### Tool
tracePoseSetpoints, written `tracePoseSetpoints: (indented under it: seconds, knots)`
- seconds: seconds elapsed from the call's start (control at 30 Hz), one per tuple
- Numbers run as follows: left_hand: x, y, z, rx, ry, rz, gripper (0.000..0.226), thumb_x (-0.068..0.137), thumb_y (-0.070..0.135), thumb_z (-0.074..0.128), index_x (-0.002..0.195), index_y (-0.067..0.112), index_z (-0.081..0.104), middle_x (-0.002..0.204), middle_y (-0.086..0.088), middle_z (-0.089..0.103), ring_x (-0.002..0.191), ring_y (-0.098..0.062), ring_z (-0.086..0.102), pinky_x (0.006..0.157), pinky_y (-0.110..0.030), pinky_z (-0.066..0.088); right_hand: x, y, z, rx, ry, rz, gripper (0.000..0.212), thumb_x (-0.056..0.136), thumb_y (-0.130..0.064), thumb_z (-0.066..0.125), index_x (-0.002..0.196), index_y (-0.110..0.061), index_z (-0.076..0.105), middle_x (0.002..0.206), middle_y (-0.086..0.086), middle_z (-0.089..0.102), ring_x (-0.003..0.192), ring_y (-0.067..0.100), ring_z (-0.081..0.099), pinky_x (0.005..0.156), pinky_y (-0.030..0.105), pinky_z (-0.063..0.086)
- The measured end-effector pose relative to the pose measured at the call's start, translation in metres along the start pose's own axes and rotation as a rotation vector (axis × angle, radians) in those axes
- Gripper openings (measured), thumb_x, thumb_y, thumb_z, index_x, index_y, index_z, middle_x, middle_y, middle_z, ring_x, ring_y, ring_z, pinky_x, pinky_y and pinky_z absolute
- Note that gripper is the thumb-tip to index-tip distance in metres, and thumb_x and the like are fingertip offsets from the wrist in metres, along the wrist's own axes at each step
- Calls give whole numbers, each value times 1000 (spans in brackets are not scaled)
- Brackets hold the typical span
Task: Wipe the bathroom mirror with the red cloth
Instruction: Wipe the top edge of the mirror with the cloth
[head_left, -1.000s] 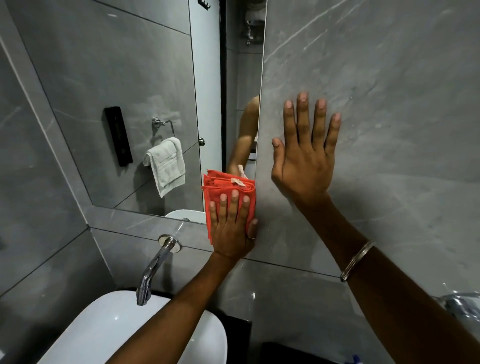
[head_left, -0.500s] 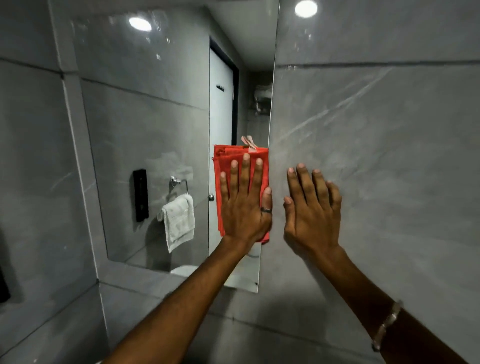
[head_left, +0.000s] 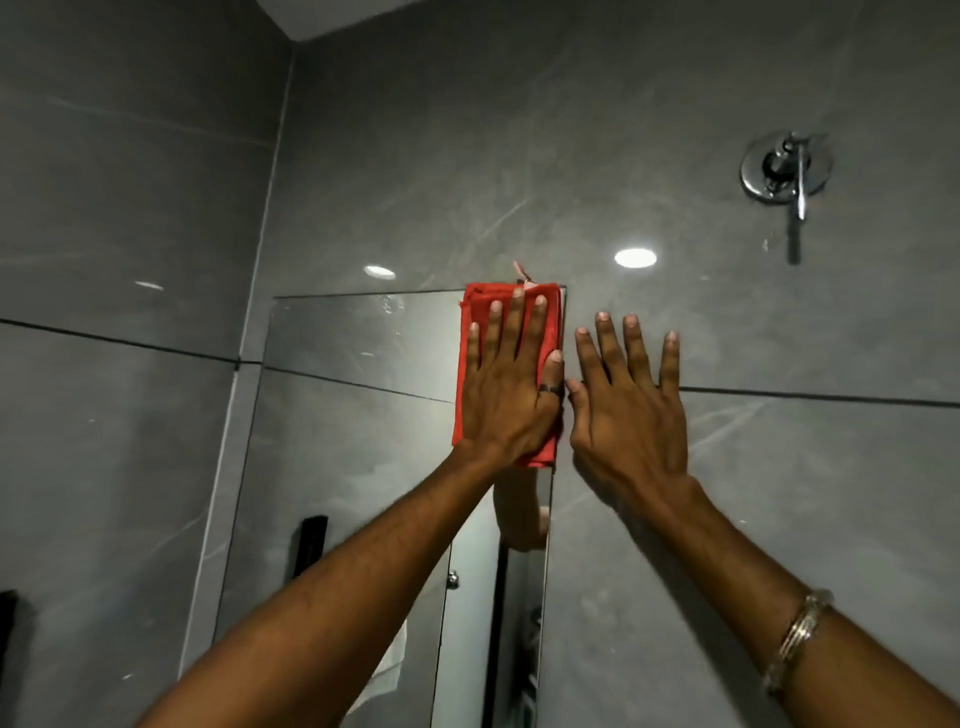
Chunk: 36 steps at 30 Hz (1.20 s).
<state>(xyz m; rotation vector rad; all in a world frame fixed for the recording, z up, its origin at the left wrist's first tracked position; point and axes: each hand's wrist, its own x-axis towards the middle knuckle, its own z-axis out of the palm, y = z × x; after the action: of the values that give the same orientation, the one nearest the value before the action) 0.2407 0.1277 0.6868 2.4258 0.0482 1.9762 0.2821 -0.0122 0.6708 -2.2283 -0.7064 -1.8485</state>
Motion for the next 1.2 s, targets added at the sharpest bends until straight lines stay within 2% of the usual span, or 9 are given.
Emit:
tracePoseSetpoints:
  seconds: [0.17, 0.33, 0.5, 0.7, 0.83, 1.0, 1.2]
  knots:
    - [28, -22, -5, 9, 36, 85, 67, 106, 47, 20, 164, 20, 0, 173, -3, -7, 160, -21, -13, 130, -52, -3, 33, -4, 5, 19, 73, 22, 64, 108, -48, 11, 166, -21, 13, 175, 3, 6, 162, 24, -3, 130, 58, 1]
    - [36, -52, -3, 15, 43, 216, 67, 107, 47, 24, 164, 21, 1, 174, -2, -6, 160, -20, -12, 131, -50, -4, 52, -9, 3, 8, 63, 20, 66, 106, -52, 4, 166, -24, 10, 175, 2, 3, 161, 22, -7, 129, 57, -8]
    - [38, -72, -3, 16, 65, 261, 66, 107, 50, 21, 164, 21, 4, 174, -3, -2, 161, -20, -8, 131, -50, -1, 82, -15, -14, 77, -20, -132, 72, 101, -57, 4, 166, -25, 5, 175, 1, -2, 160, 19, -13, 131, 50, -8]
    - [39, -99, -6, 7, 71, 150, 69, 104, 57, 10, 164, 23, 0, 174, -1, -6, 160, -19, -13, 131, -50, -3, 140, -26, -36, 114, -108, -309, 70, 102, -58, 9, 166, -29, 7, 175, -3, -2, 162, 16, -10, 132, 44, -9]
    - [37, -137, -12, 38, 65, 79, 72, 102, 59, 4, 163, 24, -5, 173, -1, -11, 159, -19, -16, 131, -47, -8, 166, -39, -39, 52, -193, -442, 71, 100, -61, 4, 166, -34, 7, 175, -7, -2, 161, 13, -11, 131, 49, -12]
    - [33, -186, -15, 70, 110, 54, 65, 105, 53, 11, 162, 29, -9, 173, 4, -11, 159, -17, -15, 129, -37, -15, 188, -66, -29, -11, -234, -635, 66, 103, -59, 4, 165, -39, 10, 174, -10, -2, 160, 13, -14, 131, 48, -12]
    - [29, -242, -22, 54, 108, 16, 65, 104, 50, 13, 161, 34, -13, 172, 5, -11, 159, -16, -15, 130, -43, -9, 221, -131, -2, 0, -242, -791, 61, 106, -58, 3, 164, -41, 9, 173, -12, -1, 160, 10, -14, 129, 42, -15]
